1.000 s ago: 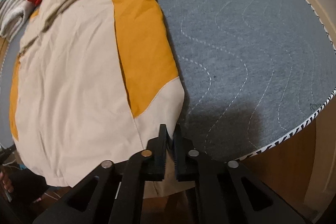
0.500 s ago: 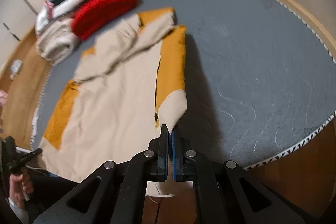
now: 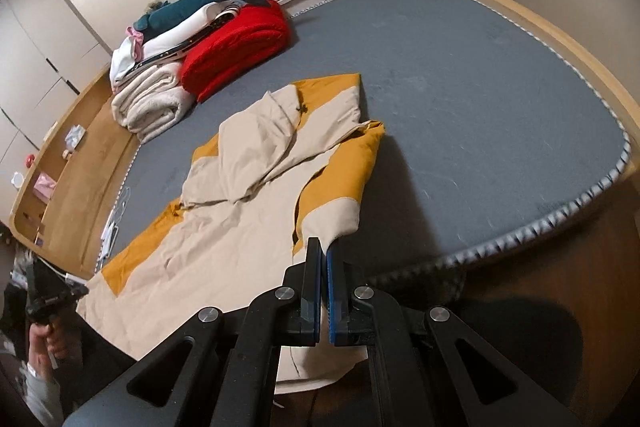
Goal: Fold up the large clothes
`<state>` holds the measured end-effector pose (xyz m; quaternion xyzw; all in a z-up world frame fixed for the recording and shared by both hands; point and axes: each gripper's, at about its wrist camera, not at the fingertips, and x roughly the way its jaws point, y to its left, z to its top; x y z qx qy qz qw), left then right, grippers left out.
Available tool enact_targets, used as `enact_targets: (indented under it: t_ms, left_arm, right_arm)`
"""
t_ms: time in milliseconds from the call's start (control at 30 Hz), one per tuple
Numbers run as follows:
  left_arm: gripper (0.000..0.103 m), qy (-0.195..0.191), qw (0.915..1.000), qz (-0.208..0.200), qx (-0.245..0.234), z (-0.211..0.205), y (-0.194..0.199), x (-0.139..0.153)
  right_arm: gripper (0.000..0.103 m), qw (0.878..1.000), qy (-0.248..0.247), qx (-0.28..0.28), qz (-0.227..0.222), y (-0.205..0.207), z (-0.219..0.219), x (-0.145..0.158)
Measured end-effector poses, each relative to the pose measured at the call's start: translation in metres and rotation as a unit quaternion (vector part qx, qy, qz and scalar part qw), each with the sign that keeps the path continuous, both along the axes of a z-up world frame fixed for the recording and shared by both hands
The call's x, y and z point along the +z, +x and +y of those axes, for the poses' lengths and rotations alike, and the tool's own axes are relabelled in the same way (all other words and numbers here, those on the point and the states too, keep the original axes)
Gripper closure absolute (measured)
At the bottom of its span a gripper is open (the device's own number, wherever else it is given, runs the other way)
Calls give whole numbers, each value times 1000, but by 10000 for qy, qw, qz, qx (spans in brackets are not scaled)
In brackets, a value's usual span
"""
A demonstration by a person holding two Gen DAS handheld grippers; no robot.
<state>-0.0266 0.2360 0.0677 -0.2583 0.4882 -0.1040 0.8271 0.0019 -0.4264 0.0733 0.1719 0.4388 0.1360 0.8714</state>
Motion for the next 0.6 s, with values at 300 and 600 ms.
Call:
enact_targets:
  t_ms: [300,600]
  left_arm:
    - [103,-84,9997,-77,211,20,81,-23]
    - [102,-209,9964,280,774,54,278,-97]
  right_arm:
    - [101,9999,-34,-113,-115,19,1,4]
    - [101,9993,-110,-289,220,232,22,-57]
